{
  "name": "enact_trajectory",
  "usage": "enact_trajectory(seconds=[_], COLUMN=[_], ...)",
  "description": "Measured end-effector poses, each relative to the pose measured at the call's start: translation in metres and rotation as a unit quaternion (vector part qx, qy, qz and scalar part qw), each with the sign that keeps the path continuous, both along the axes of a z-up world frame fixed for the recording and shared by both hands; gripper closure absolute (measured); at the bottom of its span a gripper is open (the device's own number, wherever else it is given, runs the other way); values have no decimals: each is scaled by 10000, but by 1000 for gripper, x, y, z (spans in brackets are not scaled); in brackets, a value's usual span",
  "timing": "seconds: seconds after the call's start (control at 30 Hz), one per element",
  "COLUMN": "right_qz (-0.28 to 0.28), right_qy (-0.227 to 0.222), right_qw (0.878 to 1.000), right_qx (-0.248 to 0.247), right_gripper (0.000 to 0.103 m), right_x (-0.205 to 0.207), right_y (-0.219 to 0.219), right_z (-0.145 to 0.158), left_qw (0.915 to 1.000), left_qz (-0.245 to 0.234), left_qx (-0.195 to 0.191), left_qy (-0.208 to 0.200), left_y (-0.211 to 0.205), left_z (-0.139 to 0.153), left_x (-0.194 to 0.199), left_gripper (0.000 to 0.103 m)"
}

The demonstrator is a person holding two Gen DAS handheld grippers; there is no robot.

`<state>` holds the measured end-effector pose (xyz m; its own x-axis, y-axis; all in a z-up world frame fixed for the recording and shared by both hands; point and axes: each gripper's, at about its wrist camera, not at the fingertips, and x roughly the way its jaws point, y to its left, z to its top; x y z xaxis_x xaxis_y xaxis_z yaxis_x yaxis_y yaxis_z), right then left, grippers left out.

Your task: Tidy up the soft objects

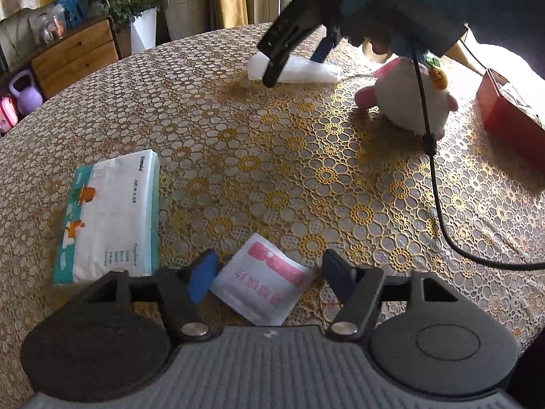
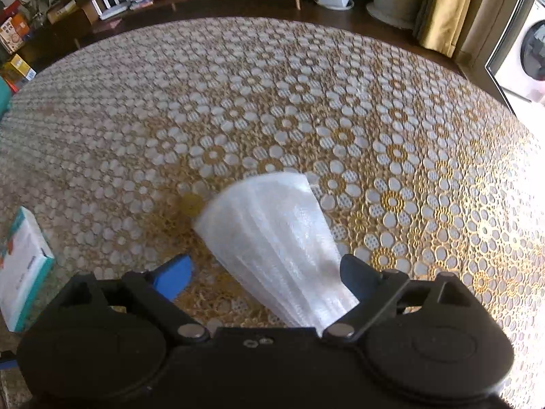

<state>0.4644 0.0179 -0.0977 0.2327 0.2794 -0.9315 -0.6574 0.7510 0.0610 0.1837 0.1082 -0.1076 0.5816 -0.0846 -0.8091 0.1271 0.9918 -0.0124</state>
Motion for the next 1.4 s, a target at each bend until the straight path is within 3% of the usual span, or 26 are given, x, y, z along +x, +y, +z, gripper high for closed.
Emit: enact_trajectory(seconds=[0.23, 0.27, 0.47, 0.53, 0.7, 0.97, 1.4], right_qz=[26, 28, 16, 14, -60, -177, 35], right_qy=[-143, -189, -426, -467, -428, -597, -675], right_qw=[9998, 9997, 9989, 9988, 9990, 9957, 9879], right_qx=[-154, -168, -178, -174, 84, 693, 1398], right_gripper=[22, 27, 60, 77, 93, 97, 97], right_x=[0, -1, -9, -10, -18, -30, -104], right_y=[3, 3, 5, 3, -12, -34, -86], right_z=[-6, -6, -7, -4, 6, 41, 95], left_qw=[9999, 9999, 9998, 9998, 9994, 9990, 9977], left_qz=[105, 107, 183, 198, 287, 315, 314], left_qx=[-7, -26, -52, -71, -180, -306, -554], left_qy=[-23, -24, -24, -14, 32, 62, 214], left_y=[3, 4, 6, 7, 10, 7, 4], left_z=[3, 3, 4, 4, 4, 8, 39], left_x=[1, 2, 4, 5, 7, 5, -12], left_gripper=[60, 65, 77, 78, 84, 94, 94])
